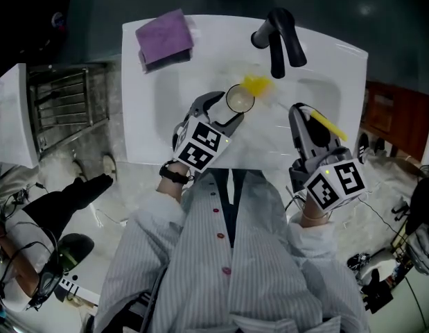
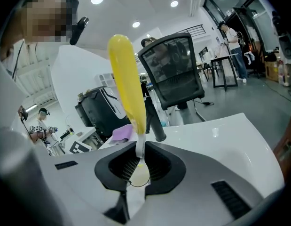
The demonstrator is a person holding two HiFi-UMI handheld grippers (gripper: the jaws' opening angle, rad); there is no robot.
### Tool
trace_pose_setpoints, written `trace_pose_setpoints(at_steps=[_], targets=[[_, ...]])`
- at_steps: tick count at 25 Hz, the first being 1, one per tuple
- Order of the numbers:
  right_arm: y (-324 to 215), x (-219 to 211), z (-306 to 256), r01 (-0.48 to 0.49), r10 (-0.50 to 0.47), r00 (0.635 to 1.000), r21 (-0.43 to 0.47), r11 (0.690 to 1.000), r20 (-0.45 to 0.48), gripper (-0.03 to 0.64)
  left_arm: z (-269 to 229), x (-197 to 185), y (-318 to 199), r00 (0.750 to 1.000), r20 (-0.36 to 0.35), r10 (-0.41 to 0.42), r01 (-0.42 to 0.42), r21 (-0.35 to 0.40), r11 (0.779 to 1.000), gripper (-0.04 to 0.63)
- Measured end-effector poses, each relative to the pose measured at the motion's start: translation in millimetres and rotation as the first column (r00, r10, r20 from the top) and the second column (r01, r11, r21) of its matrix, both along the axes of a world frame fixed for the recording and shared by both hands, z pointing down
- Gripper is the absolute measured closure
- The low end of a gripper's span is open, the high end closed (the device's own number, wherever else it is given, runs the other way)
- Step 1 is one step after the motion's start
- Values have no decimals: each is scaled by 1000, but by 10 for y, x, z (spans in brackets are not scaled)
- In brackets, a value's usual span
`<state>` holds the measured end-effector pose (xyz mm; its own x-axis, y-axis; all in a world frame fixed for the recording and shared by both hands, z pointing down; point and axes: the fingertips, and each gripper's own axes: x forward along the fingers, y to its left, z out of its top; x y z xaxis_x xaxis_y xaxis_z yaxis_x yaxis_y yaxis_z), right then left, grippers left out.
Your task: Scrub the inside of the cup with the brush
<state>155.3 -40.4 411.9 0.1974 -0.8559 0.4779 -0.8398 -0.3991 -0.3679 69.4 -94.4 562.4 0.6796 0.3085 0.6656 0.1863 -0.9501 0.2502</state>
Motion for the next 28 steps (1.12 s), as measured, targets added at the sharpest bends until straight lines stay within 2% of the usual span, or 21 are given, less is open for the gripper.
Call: trace_pose_setpoints(at_steps=[6, 13, 19, 24, 28], targets=[[77, -15, 50, -16, 17, 1000, -5, 1000, 8, 560, 174, 19, 86, 998, 33, 62, -62, 6, 998, 291], [156, -1, 82, -30, 30, 999, -6, 1000, 12, 560, 364, 109, 85, 992, 62, 114, -117, 45, 992, 239], [172, 5, 63, -21, 22, 1000, -10, 1000, 11, 560, 441, 166, 102, 987, 76, 144, -151, 95, 984, 239], [121, -9, -2, 2, -2, 1000, -5, 1000, 4, 560, 444, 152, 97, 985, 80, 154, -161, 86, 983, 241], [44, -84, -51, 64, -64, 998, -6, 998, 11, 560, 444, 154, 93, 984, 84, 155, -162, 77, 984, 242]])
